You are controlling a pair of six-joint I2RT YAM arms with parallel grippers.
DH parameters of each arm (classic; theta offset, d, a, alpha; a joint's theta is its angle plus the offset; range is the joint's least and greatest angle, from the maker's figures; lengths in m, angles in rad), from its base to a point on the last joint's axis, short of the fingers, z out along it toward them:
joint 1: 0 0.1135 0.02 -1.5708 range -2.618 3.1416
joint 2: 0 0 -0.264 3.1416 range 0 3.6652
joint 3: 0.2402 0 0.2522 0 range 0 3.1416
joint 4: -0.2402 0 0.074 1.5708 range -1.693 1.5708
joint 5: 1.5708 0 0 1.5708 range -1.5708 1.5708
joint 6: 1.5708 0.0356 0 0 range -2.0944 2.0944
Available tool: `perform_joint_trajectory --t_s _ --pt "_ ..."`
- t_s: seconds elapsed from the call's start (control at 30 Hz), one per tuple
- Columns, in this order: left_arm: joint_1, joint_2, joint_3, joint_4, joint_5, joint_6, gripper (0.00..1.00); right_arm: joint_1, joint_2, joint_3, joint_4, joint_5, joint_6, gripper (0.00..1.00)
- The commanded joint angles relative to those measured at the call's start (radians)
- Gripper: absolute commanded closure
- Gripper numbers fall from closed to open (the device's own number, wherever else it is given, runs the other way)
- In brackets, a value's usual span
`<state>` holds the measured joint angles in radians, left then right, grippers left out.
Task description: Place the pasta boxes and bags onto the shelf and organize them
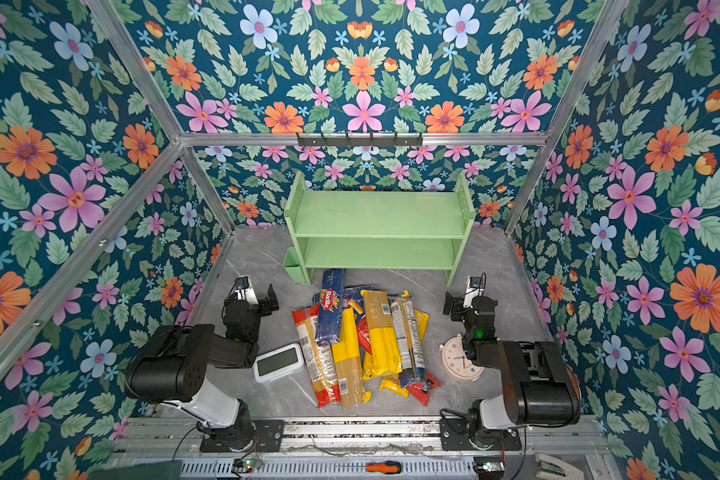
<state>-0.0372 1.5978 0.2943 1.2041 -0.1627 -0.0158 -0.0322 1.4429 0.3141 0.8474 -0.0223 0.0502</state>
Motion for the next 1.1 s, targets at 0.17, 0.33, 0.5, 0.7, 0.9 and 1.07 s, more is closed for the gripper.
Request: perform_joint_trajectory --t_s 0.17,0.33,0.5,0.7,0.9,1.07 --pt "0.001 0.001 0.003 0.02 0.0 0.014 0.0 0.0 -0.006 0.004 0.019 0.002 0.0 0.01" --pt "0.001 0.001 0.003 0.02 0.0 0.014 0.0 0.0 -0.006 0.005 0.018 0.002 0.0 0.01" --pt "0.001 0.001 0.003 0.02 0.0 0.014 0.0 0.0 -0.005 0.005 0.018 0.002 0.0 0.01" --pt "0.002 0.001 0.003 0.02 0.001 0.013 0.0 0.0 -0.006 0.005 0.018 0.002 0.0 0.01" --pt "0.01 0.008 0.005 0.021 0.02 0.009 0.0 0.0 -0.006 0.004 0.018 0.002 0.0 0.01" --pt "0.029 0.013 0.002 0.017 0.104 0.013 0.0 -0.001 -0.006 0.004 0.019 0.002 0.0 0.01"
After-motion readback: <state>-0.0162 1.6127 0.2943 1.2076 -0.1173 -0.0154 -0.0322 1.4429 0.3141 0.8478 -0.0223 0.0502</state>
